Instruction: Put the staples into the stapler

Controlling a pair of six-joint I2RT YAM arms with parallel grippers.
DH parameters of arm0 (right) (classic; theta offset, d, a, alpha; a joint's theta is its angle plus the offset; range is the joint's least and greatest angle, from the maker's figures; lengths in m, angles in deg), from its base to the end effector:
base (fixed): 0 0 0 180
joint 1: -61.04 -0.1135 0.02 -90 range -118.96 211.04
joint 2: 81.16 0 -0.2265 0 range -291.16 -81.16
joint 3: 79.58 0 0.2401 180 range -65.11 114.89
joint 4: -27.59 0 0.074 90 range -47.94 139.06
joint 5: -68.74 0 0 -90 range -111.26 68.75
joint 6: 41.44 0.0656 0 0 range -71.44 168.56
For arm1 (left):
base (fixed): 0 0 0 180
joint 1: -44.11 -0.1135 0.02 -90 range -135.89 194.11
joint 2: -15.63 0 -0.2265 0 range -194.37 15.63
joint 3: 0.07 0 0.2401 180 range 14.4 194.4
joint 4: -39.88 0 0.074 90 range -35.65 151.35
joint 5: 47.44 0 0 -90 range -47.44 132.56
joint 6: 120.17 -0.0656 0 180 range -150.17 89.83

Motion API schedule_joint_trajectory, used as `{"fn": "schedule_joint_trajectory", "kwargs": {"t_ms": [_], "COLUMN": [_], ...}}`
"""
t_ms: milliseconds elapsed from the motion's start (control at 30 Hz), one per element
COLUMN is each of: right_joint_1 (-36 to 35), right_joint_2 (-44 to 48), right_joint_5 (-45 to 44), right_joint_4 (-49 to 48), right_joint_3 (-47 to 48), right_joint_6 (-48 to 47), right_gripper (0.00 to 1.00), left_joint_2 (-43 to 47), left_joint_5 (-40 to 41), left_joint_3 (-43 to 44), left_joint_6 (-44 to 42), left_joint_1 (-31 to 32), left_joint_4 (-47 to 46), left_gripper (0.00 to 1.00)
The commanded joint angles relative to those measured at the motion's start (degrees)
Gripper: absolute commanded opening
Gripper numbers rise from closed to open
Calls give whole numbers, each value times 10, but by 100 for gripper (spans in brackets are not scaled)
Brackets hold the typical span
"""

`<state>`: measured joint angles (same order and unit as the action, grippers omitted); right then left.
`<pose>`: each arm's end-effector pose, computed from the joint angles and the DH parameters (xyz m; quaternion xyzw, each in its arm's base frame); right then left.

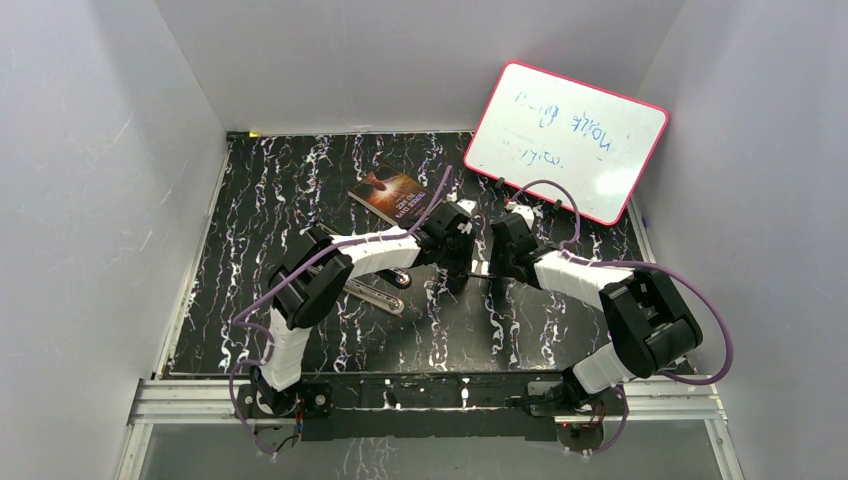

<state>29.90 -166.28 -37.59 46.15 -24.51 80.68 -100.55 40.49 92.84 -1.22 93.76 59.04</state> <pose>0.2655 0.1389 0.1162 0.0581 0.9255 0.0703 0.3675 0.2853 -0.3395 0.1278 0.1715 0.8987 -0.2682 0.3016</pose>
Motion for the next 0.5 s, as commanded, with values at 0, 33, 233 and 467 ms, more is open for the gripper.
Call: {"fn": "schedule_joint_trajectory", "kwargs": {"t_ms": [0, 33, 233, 467], "right_joint_1": [0, 1, 0, 1], "right_joint_2": [-5, -5, -6, -3], "right_joint_5": [-4, -4, -3, -3], "right_joint_4": [6, 6, 5, 4], "right_joint_3": [1, 0, 0, -3], "right_joint_6": [-5, -5, -5, -4], "right_gripper": [28, 28, 28, 28], "left_joint_2": [-7, -6, 4, 15], "left_joint_5": [21, 27, 61, 50], "left_joint_3": [24, 26, 28, 13], "left_joint_6": [-11, -13, -25, -21], "left_joint_1": [3, 3, 1, -1], "left_joint_4": [27, 32, 51, 33], "left_gripper": [25, 23, 16, 12]}}
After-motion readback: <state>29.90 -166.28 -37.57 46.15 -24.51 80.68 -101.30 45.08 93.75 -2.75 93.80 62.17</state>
